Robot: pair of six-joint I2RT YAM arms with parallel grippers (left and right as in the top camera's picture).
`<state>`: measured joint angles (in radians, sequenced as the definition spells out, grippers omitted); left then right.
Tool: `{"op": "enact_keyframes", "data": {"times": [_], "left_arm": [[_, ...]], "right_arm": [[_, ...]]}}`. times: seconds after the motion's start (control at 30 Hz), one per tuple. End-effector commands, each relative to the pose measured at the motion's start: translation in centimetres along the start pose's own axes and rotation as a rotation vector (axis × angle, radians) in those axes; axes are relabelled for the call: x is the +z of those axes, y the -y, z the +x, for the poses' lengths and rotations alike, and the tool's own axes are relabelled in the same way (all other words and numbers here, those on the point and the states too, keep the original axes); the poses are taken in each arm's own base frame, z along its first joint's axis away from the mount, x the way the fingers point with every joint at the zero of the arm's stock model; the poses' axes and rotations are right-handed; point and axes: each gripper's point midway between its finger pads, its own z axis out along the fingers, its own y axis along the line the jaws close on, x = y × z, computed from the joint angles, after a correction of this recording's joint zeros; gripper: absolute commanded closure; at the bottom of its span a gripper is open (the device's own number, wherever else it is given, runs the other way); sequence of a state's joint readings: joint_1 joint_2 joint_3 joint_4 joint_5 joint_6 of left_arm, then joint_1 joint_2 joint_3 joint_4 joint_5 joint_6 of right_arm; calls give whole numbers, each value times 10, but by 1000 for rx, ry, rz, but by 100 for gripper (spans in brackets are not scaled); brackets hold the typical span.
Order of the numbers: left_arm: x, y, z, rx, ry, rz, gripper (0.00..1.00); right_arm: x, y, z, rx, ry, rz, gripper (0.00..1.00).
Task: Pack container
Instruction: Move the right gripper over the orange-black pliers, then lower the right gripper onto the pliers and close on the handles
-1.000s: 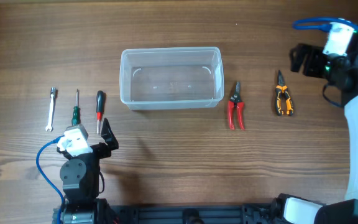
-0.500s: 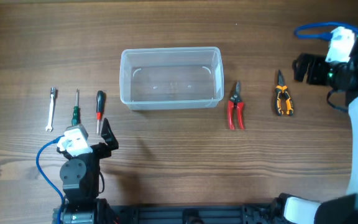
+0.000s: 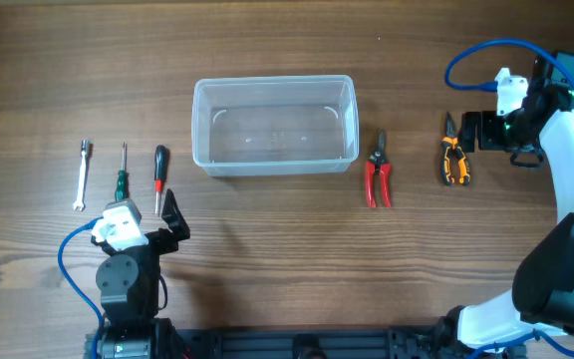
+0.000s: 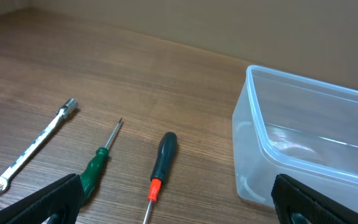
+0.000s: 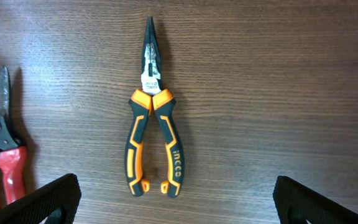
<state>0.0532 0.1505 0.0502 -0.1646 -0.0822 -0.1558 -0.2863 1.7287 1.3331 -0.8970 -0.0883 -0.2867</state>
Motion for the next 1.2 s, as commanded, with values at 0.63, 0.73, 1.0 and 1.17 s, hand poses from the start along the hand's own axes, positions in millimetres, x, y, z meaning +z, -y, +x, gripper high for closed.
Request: {"op": "enact_keyframes", "data": {"times": [0.63, 0.73, 1.0, 1.17], "left_arm": [[0, 0, -1, -7, 5, -4, 0], [0, -1, -1, -7, 5, -5, 0], [0, -1, -1, -7, 5, -5, 0], [0, -1, -1, -7, 5, -5, 0]], "right_arm": [[61, -13, 21, -39, -149, -123, 0], [60, -17, 20, -57, -143, -148, 0], [62, 4, 23, -181, -166, -46, 0], [63, 21, 15, -256, -152, 45, 0]]}}
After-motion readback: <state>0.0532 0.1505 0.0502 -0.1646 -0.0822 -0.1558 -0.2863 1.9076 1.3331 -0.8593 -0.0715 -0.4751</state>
